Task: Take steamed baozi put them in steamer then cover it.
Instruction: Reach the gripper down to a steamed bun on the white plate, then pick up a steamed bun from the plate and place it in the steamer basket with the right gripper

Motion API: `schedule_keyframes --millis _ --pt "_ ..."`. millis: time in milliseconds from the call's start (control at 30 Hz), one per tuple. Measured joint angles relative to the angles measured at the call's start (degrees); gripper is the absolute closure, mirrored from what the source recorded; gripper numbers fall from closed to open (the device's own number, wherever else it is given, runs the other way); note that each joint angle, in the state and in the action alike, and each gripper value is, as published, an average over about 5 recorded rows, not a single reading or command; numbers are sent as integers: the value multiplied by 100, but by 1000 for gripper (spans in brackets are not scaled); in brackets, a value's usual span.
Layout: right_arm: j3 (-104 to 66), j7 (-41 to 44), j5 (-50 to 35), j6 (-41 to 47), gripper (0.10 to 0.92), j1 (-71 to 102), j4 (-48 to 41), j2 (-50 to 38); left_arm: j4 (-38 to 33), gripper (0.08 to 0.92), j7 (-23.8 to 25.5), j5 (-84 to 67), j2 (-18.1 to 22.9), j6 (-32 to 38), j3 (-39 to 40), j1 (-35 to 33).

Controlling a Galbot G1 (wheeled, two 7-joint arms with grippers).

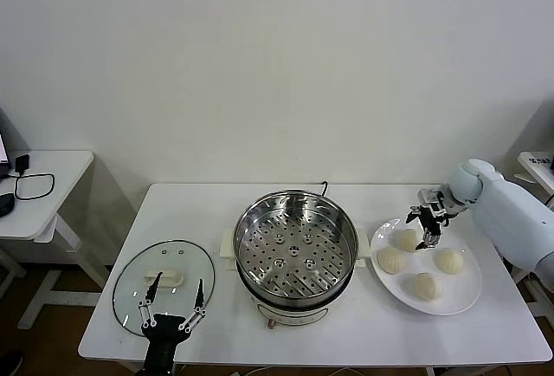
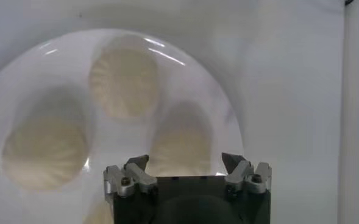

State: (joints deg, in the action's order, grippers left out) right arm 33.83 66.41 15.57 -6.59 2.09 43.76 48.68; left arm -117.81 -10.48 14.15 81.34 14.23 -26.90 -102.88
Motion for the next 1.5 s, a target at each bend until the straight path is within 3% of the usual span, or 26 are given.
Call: schedule_keyframes --millis 633,1100,1500 --pt "40 -85 117 -117 402 19 -3 6 39 177 -14 -10 -12 1 -34 31" --pt "825 126 -575 -803 398 -1097 1341 -301 -12 177 -17 -25 -73 -10 2 62" --pt "1791 113 -835 -2121 397 -2541 2667 343 -64 177 -34 -40 -82 -8 27 47"
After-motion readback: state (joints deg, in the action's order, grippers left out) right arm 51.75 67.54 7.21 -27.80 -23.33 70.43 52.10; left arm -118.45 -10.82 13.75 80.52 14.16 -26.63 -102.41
